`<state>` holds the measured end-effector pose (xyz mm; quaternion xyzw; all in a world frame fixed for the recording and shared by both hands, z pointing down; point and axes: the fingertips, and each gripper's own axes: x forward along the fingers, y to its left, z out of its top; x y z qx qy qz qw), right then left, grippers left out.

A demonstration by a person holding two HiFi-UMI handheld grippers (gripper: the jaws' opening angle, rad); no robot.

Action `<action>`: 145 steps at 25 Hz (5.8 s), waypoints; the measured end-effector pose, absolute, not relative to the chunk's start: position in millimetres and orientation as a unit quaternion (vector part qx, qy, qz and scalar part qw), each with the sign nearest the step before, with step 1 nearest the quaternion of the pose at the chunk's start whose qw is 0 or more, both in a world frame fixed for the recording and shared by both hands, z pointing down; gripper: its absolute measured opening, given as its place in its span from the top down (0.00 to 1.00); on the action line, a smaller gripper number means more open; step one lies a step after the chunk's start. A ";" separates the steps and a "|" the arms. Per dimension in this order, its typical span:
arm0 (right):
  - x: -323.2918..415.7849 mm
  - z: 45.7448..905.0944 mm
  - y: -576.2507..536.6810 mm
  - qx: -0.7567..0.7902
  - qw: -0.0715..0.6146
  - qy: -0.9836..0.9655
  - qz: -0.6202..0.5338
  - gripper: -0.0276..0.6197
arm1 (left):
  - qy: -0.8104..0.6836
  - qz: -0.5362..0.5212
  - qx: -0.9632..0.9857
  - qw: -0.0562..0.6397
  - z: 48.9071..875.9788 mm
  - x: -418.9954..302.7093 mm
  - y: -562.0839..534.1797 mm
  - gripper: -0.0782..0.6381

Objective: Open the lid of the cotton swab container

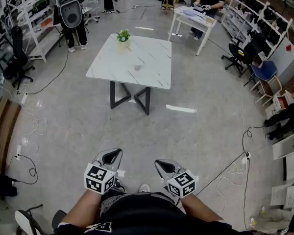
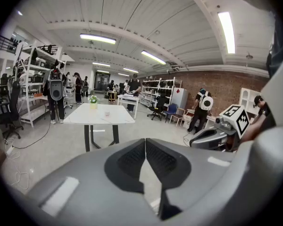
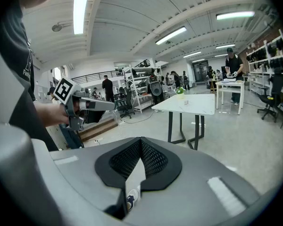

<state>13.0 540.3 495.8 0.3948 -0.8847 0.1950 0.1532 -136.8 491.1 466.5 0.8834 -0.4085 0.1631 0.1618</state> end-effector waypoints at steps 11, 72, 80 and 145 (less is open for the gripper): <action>14.6 492.9 539.3 0.388 0.136 -0.888 0.209 0.96 | -0.412 0.162 0.883 0.157 465.5 -134.3 493.1 0.81; 41.5 489.5 412.8 0.400 0.137 -0.884 0.201 0.96 | -0.417 0.151 0.882 0.161 470.5 -109.8 367.1 0.81; 24.0 479.2 331.6 0.416 0.137 -0.876 0.200 0.96 | -0.399 0.154 0.891 0.153 462.8 -122.4 284.3 0.81; 11.5 483.6 5.4 0.402 0.139 -0.882 0.202 0.96 | -0.391 0.180 0.889 0.159 485.6 -121.9 -19.7 0.81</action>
